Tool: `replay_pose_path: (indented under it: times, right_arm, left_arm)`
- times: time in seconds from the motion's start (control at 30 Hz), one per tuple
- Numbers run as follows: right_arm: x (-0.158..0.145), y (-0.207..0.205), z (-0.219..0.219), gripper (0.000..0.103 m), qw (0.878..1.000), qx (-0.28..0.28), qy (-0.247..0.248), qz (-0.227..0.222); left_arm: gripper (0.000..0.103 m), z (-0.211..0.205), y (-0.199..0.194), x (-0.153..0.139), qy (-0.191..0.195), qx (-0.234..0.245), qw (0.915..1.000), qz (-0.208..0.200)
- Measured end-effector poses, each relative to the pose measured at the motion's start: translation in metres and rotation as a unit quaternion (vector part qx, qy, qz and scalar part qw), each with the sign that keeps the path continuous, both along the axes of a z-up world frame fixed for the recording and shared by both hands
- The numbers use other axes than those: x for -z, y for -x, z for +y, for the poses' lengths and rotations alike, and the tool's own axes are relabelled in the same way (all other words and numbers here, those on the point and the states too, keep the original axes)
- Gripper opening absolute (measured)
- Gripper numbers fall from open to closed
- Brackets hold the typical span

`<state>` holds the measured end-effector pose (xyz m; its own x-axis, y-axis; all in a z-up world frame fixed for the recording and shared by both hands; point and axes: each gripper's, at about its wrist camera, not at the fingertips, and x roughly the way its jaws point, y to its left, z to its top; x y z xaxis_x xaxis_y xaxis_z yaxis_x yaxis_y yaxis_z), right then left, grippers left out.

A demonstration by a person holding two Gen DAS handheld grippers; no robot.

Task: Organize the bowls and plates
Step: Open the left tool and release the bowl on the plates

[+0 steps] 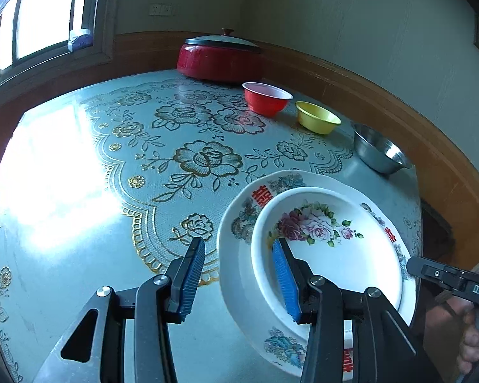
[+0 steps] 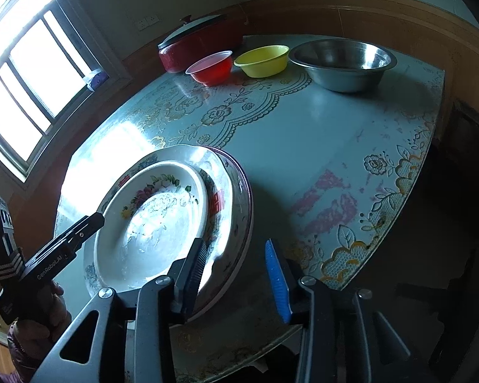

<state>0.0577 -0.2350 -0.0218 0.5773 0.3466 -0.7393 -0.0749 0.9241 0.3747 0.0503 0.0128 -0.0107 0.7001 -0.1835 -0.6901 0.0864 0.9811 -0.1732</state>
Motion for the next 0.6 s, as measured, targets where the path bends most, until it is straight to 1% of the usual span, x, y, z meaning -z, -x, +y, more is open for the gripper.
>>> replay_pose_path:
  times: [0.1,0.13,0.23,0.4,0.5,0.6]
  right_arm:
    - [0.004,-0.003,-0.002,0.039,1.000,0.000,-0.008,0.006]
    - [0.004,-0.003,-0.002,0.039,1.000,0.000,-0.007,0.005]
    - [0.005,-0.004,-0.002,0.039,1.000,-0.001,-0.008,0.004]
    - [0.006,-0.006,-0.003,0.040,1.000,-0.003,-0.012,0.005]
    - [0.006,-0.007,-0.001,0.040,1.000,-0.006,-0.004,0.003]
    - [0.004,-0.008,0.002,0.040,1.000,-0.010,0.009,0.000]
  left_arm:
    - [0.050,-0.010,0.000,0.003,-0.012,0.007,0.9999,0.001]
    - [0.050,-0.011,0.001,0.003,-0.015,0.006,0.9999,0.001]
    - [0.050,-0.009,0.001,0.002,-0.004,0.002,1.0000,0.004]
    - [0.050,-0.013,0.003,0.002,-0.020,0.001,0.9998,-0.002]
    - [0.050,-0.013,0.005,0.001,-0.018,-0.002,0.9998,-0.003]
    - [0.050,-0.016,0.008,0.001,-0.029,-0.001,0.9995,-0.008]
